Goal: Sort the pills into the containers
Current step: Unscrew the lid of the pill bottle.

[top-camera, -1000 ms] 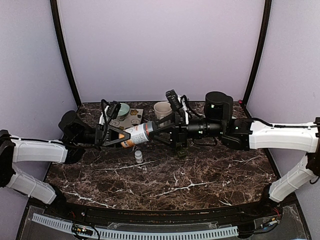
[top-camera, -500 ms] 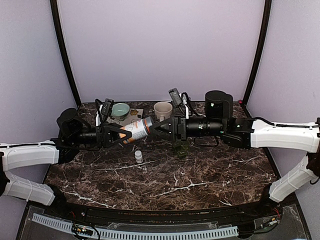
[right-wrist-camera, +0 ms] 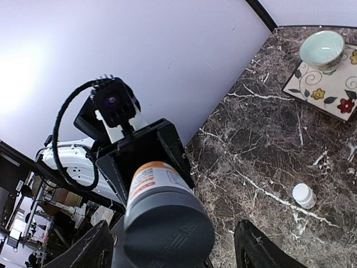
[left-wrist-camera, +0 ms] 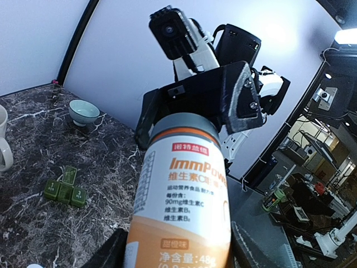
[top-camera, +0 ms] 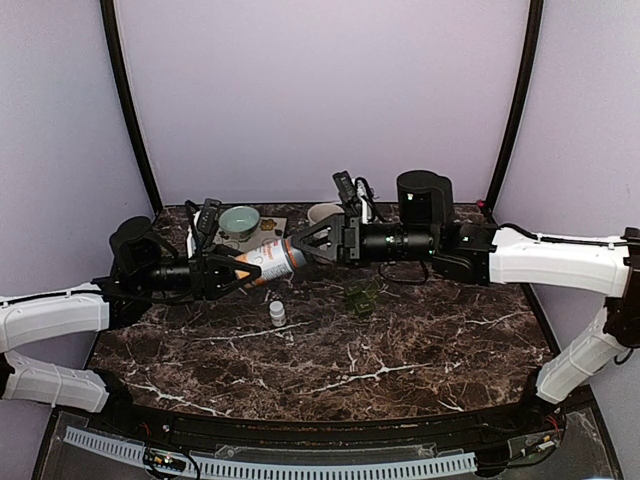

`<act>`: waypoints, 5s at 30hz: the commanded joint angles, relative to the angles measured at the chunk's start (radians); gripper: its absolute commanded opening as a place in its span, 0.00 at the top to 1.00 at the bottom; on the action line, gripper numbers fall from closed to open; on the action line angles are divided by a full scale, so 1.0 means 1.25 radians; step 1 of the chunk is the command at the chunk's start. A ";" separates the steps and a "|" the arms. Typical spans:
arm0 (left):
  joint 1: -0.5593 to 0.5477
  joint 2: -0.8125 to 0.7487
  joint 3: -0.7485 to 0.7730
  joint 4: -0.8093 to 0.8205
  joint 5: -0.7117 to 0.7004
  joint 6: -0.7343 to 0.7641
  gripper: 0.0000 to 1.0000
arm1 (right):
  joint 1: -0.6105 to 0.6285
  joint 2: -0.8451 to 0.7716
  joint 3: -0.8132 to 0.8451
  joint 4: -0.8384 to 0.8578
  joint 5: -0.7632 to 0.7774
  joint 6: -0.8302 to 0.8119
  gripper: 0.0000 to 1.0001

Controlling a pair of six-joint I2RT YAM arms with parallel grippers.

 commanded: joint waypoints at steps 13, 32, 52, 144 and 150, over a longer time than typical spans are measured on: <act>-0.008 -0.031 0.017 -0.021 -0.020 0.063 1.00 | -0.002 0.058 0.053 0.022 -0.065 0.056 0.44; -0.011 -0.034 0.022 -0.023 -0.055 0.065 1.00 | 0.012 0.056 0.036 0.039 -0.084 0.068 0.36; -0.012 -0.009 0.044 0.013 0.007 -0.021 1.00 | 0.044 0.035 0.062 -0.051 -0.099 -0.202 1.00; -0.131 -0.061 0.066 -0.137 -0.258 0.279 1.00 | -0.015 0.008 -0.033 0.048 -0.002 0.142 0.58; -0.131 -0.042 0.080 -0.135 -0.234 0.254 1.00 | -0.015 -0.001 -0.039 0.079 -0.047 0.058 0.92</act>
